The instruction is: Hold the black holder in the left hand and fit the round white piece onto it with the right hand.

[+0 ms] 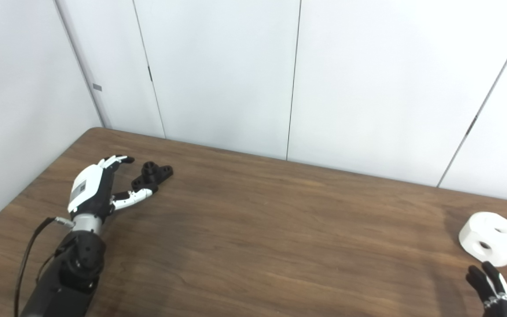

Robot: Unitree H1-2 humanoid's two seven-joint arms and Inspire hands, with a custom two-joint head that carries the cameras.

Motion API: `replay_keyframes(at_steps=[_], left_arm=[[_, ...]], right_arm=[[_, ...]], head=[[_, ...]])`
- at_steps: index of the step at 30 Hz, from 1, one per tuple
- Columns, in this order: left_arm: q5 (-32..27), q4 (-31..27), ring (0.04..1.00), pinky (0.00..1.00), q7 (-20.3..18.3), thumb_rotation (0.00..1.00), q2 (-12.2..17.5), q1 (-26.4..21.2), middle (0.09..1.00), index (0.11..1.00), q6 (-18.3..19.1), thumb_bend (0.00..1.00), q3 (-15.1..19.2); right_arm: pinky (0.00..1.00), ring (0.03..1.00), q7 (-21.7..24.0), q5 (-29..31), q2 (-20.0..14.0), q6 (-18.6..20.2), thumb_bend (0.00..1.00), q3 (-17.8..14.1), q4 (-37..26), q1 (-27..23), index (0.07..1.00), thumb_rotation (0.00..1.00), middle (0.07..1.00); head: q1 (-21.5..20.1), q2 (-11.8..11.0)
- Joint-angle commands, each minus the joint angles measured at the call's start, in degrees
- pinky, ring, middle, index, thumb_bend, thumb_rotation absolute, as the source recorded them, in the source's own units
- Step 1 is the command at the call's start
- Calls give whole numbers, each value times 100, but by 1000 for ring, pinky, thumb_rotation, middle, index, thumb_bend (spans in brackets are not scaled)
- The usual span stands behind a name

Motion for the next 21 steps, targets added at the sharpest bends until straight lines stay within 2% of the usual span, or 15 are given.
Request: replay_keyframes(at_steps=[1,8,10,14,18,21], left_arm=[[162,26,984,1000,149,447,235,-311,933,817,42,873,-80],[263,357,994,1000,122,463,437,-461,941,810,121,884,-392],[364,417,996,1000,121,468,467,-518,941,811,262,885,-480],[425,544,998,1000,105,463,570,-603,938,812,329,875,-615],[591,608,1000,1000,-13,493,724,-688,943,815,491,876,-836],[670,608,1000,1000,-85,473,777,-751,940,797,641,869,-945]], right_arm=[[886,855,15,58,56,-62,659,72,439,570,898,1000,871],[820,824,6,5,61,-95,667,89,397,604,886,1000,859],[812,825,-6,-37,64,-97,676,94,387,611,884,1000,865],[817,829,-8,-54,73,-119,690,98,382,617,885,1000,862],[843,846,-24,-58,87,32,721,99,287,649,889,1000,861],[859,855,-23,-45,93,31,737,97,281,658,896,1000,867]], head=[[-7,8],[-13,21],[-8,28],[-19,27],[-38,30],[-38,30]])
